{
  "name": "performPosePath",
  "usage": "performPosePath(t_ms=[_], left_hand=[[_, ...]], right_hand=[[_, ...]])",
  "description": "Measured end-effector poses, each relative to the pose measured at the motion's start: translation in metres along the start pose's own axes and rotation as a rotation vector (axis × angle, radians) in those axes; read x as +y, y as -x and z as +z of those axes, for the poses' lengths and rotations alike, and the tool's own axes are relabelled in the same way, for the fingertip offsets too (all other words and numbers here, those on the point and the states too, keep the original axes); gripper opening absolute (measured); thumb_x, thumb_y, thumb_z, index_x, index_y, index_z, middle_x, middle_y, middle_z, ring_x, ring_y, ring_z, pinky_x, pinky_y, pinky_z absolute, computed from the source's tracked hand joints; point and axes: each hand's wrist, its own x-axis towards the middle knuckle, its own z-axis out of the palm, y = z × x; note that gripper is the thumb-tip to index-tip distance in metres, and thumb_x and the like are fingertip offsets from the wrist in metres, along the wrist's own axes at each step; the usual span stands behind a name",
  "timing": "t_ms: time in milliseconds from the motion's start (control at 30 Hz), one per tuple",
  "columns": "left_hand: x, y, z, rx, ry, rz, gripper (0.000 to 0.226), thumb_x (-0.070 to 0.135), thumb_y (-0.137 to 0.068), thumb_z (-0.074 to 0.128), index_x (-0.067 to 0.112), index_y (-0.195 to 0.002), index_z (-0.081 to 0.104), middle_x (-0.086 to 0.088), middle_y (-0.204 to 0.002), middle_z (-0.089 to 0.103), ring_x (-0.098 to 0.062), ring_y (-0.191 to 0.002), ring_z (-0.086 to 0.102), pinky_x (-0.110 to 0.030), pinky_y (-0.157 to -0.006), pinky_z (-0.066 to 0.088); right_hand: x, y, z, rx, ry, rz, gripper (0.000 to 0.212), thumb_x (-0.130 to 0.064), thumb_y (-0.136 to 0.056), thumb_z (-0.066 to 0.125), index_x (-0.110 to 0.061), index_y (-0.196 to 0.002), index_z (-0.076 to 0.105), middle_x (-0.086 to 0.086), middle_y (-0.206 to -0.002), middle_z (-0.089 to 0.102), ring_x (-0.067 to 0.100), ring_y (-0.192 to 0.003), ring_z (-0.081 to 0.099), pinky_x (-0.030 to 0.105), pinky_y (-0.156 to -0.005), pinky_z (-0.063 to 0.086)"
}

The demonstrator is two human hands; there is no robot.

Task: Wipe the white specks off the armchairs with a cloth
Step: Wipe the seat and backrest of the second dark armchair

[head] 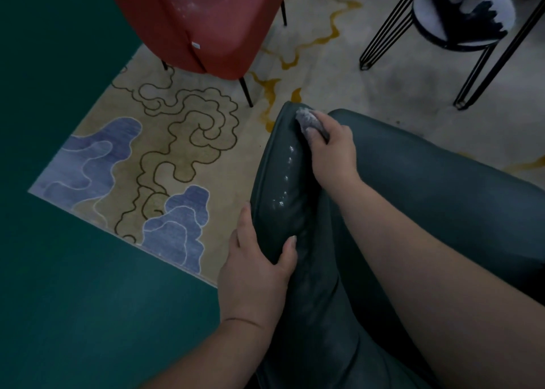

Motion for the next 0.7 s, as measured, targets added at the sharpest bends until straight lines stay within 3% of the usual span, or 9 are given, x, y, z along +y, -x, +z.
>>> performPosePath(t_ms=[133,233,400,600,700], left_hand=[[-0.002,-0.002,0.000,0.007,0.025,0.004,0.085,0.055,-0.082,0.059,0.031,-0.151,0.016,0.003,-0.149,0.037,-0.018,-0.128,0.044,-0.022,-0.092,0.031],[-0.001,-0.002,0.000,0.008,0.040,0.022,0.085,0.055,-0.081,0.059,0.031,-0.151,0.019,0.004,-0.148,0.039,-0.017,-0.128,0.045,-0.028,-0.098,0.038],[-0.002,-0.001,-0.001,0.024,0.046,0.025,0.084,0.055,-0.082,0.060,0.033,-0.151,0.019,0.005,-0.148,0.040,-0.016,-0.128,0.044,-0.028,-0.098,0.038],[-0.003,-0.001,0.000,0.027,0.061,0.024,0.083,0.055,-0.082,0.061,0.032,-0.150,0.020,0.005,-0.144,0.044,-0.017,-0.125,0.048,-0.027,-0.096,0.040],[-0.003,0.000,0.000,0.035,0.049,0.018,0.083,0.057,-0.081,0.059,0.032,-0.150,0.021,0.004,-0.142,0.047,-0.019,-0.122,0.050,-0.028,-0.092,0.041]], right_hand=[[0.005,0.029,-0.006,-0.136,0.015,-0.143,0.036,-0.017,-0.096,0.053,-0.035,-0.126,0.056,-0.003,-0.106,0.041,-0.009,-0.088,0.044,-0.008,-0.076,0.028],[0.019,0.061,-0.011,-0.172,0.116,-0.309,0.039,-0.013,-0.092,0.058,-0.032,-0.126,0.059,-0.007,-0.099,0.041,-0.004,-0.093,0.045,0.000,-0.086,0.032],[0.002,0.030,-0.003,-0.093,0.083,-0.192,0.036,-0.020,-0.095,0.056,-0.035,-0.127,0.057,-0.005,-0.101,0.039,-0.005,-0.088,0.043,-0.005,-0.081,0.029],[0.019,0.063,-0.008,-0.104,0.098,-0.266,0.036,-0.021,-0.092,0.060,-0.044,-0.119,0.058,-0.013,-0.094,0.040,-0.008,-0.086,0.046,-0.001,-0.081,0.033],[0.022,0.067,-0.010,-0.062,0.075,-0.226,0.032,-0.020,-0.091,0.061,-0.038,-0.118,0.062,-0.010,-0.093,0.042,-0.009,-0.084,0.047,-0.002,-0.080,0.034]])
